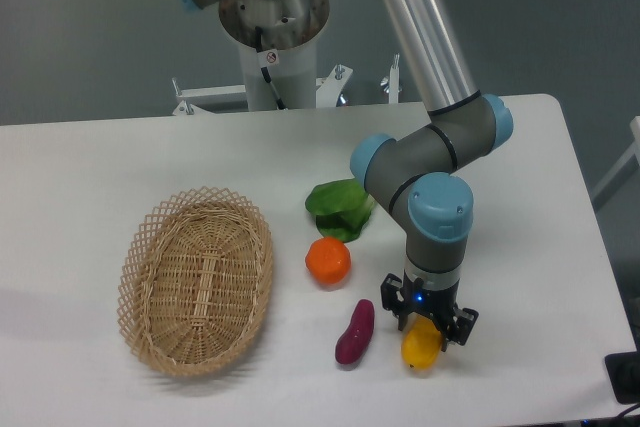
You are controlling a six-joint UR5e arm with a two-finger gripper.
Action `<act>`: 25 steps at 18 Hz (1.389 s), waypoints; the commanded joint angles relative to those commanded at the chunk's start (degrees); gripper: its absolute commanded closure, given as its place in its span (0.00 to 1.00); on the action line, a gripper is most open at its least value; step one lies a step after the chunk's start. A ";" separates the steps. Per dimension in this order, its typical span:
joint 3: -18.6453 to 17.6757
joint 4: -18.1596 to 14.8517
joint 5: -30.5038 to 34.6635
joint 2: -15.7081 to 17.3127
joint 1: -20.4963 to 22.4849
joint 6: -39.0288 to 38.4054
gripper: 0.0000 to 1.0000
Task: Pick up the mango from the table
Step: 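Lift the grasped mango up off the table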
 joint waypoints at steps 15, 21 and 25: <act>-0.70 -0.26 -2.10 6.58 0.09 -3.85 0.52; -7.02 -0.35 -10.71 17.29 -0.70 -10.63 0.52; -9.40 -0.88 -13.88 22.67 -0.88 -14.32 0.52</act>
